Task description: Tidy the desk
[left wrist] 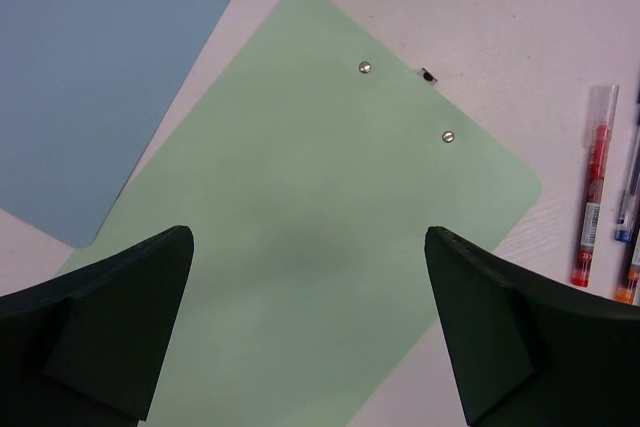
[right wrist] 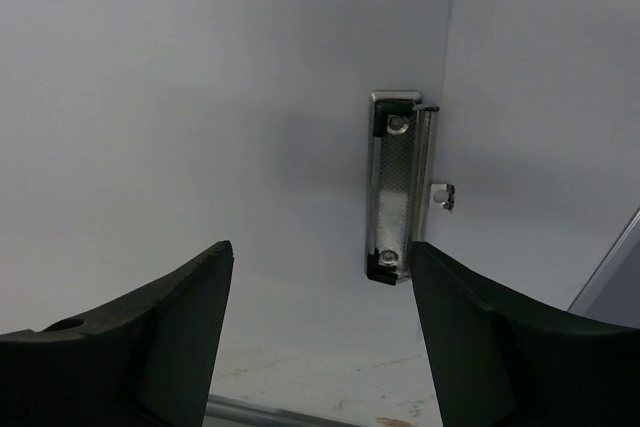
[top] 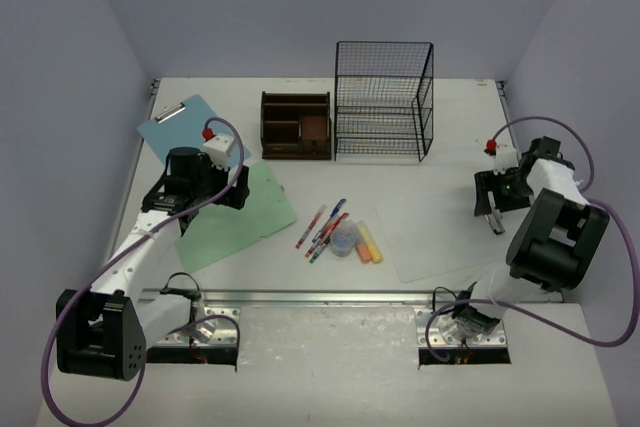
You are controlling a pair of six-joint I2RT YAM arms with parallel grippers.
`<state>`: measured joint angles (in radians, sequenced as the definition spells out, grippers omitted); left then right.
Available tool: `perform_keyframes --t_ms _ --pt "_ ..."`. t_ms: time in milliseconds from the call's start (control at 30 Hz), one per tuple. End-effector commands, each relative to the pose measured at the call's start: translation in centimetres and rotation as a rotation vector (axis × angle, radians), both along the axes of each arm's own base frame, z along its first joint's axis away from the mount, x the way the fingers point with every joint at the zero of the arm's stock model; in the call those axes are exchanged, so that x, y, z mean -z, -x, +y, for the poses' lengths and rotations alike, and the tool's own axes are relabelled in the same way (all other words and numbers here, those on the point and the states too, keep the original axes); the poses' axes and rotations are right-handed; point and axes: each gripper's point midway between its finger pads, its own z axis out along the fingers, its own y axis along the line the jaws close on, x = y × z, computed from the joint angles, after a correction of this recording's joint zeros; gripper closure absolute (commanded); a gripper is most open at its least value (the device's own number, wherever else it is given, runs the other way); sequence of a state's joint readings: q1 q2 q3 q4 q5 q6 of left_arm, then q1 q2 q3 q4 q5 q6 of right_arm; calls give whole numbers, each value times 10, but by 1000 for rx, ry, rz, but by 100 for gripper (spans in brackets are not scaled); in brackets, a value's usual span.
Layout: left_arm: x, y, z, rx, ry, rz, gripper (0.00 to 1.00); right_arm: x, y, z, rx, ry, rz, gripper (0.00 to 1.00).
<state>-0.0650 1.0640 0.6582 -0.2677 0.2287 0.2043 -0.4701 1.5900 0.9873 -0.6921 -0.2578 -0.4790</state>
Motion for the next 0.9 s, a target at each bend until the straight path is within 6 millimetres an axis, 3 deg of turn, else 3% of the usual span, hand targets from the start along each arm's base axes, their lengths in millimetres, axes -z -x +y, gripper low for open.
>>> perform_keyframes --t_ms 0,133,500,867 --pt "-15 -9 -4 11 8 -53 0 0 -10 -27 -16 44 -23 29" --pt "-15 -9 -3 12 4 -54 0 8 -10 -40 8 55 -10 32" --pt "-16 -8 1 -2 -14 -47 0 27 -7 -39 3 24 27 41" --pt "-15 -8 4 -16 -28 -32 0 47 -7 -46 -26 58 35 41"
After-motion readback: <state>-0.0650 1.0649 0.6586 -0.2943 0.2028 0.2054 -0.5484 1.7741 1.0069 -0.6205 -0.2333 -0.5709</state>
